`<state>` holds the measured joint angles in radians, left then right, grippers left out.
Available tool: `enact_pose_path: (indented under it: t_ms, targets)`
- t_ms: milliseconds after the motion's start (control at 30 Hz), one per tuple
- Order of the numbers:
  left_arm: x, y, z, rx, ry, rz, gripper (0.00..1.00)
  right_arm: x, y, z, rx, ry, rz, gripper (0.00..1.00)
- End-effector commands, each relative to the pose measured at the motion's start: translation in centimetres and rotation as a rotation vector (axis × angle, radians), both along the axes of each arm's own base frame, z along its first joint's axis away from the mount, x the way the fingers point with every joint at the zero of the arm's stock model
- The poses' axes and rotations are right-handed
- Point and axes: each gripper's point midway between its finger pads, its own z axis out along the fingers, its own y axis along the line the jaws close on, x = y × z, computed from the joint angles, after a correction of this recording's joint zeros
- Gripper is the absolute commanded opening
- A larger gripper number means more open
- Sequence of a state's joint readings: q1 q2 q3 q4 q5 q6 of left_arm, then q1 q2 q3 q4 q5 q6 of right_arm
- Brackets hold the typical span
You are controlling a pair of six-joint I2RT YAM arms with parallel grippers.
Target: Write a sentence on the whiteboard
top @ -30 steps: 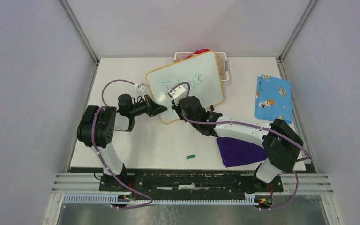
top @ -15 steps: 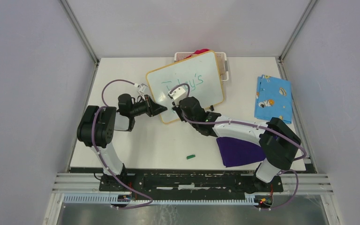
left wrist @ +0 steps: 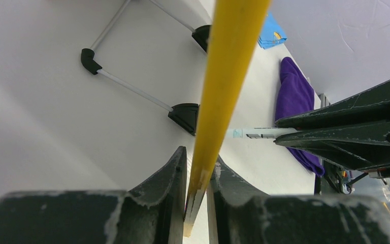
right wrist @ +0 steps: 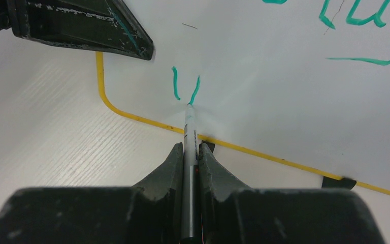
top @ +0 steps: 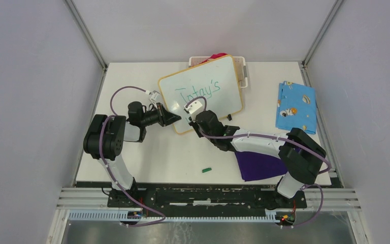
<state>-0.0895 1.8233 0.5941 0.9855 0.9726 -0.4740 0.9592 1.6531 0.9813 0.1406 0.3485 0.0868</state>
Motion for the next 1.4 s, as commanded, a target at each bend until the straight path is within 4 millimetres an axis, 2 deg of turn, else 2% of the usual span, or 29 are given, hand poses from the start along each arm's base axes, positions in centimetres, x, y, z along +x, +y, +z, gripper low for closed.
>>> enact_pose_path:
  t_ms: [0,433,767,1100,1367]
  targets:
    - [1.0,0.3,-1.4,0.046,0.021,0.055,0.25,0.0,0.1,0.8,0.047,-0.004,-0.003,0.0]
    - [1.0,0.3,-1.4,0.048,0.021,0.054,0.25,-1.9,2.9,1.0,0.072,0.017,0.081,0.0]
    - [1.0,0.2,-1.5,0.05,0.021,0.053,0.25,-2.5,5.1,1.3,0.079,0.031,0.126,0.0]
    - [1.0,0.2,-1.4,0.051,0.02,0.052,0.25,-2.6,2.8,3.3,0.103,-0.021,0.076,0.0]
    - [1.0,0.2,-1.5,0.051,0.02,0.052,0.25,0.5,-1.5,4.9,0.146,-0.054,-0.043,0.0]
